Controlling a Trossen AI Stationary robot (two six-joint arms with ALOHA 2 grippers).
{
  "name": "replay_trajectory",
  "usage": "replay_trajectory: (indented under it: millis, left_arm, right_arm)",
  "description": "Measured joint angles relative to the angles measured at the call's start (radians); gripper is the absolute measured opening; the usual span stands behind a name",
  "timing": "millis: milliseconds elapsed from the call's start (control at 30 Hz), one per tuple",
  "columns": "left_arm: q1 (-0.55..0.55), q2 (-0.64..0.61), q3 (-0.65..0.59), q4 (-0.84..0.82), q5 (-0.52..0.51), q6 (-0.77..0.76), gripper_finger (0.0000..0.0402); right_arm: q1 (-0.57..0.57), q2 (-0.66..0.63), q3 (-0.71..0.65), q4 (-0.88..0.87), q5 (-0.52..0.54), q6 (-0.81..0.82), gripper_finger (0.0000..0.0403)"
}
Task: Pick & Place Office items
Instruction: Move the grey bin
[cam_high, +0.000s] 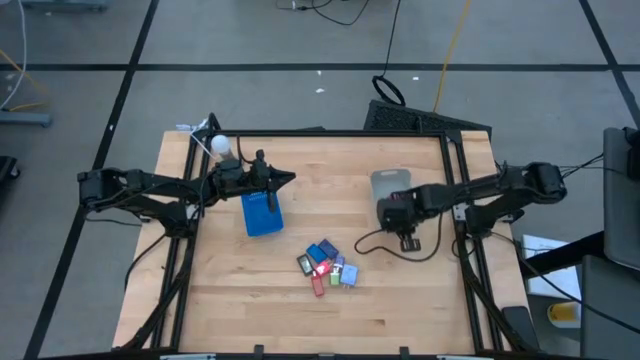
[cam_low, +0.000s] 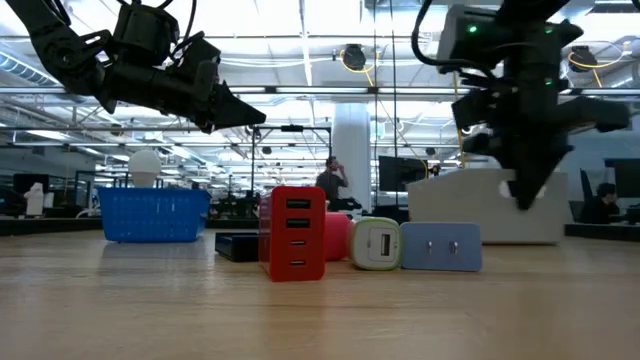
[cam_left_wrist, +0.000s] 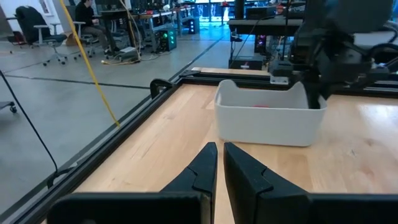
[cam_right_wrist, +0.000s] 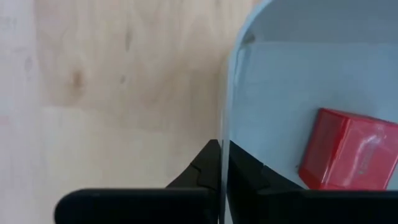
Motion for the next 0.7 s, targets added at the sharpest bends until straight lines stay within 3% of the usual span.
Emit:
replay_trajectory:
  millis: [167, 467, 700]
  left_arm:
    - [0.000, 0.000, 0.000, 0.000, -0.002, 0.004, 0.0031]
    - [0.001, 0.000, 0.000, 0.000, -0.003, 0.013, 0.0031]
    - [0.002, 0.000, 0.000, 0.000, -0.003, 0.006, 0.0031]
  right_arm:
    - [-0.074, 0.000, 0.000, 0.053, -0.032, -0.109, 0.0003]
    - [-0.099, 0.004, 0.000, 0.105, -0.049, -0.085, 0.0005]
    - [-0.096, 0.003, 0.000, 0.125, -0.054, -0.002, 0.0065]
